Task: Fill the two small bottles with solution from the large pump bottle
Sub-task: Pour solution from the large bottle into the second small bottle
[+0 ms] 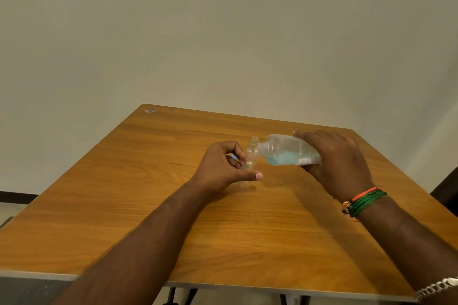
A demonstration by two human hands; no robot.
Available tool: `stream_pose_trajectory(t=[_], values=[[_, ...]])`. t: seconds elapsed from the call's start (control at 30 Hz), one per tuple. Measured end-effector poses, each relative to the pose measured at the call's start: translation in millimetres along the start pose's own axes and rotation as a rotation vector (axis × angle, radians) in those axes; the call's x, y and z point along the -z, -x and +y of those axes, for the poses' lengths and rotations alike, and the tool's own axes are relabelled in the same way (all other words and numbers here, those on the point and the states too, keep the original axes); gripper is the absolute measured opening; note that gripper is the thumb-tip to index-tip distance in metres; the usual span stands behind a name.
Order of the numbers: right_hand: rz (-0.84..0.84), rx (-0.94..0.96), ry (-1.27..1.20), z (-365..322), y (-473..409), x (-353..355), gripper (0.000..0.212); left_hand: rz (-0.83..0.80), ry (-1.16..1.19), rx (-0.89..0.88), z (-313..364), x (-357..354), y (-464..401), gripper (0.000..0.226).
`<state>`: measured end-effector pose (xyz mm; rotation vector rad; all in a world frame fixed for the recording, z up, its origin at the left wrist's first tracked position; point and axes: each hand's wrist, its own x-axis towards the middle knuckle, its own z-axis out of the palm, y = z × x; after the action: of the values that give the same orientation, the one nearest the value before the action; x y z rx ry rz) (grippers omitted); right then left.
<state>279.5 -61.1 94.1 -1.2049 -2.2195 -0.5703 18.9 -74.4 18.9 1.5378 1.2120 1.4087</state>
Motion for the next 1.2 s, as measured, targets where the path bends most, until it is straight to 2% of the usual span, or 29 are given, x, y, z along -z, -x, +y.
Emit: stream_pose_trajectory(t=[1.2], values=[[-0.018, -0.005, 0.015, -0.7, -1.9, 2.5, 0.065, 0.005, 0.006, -0.001, -0.1, -1.0, -0.1, 0.043]])
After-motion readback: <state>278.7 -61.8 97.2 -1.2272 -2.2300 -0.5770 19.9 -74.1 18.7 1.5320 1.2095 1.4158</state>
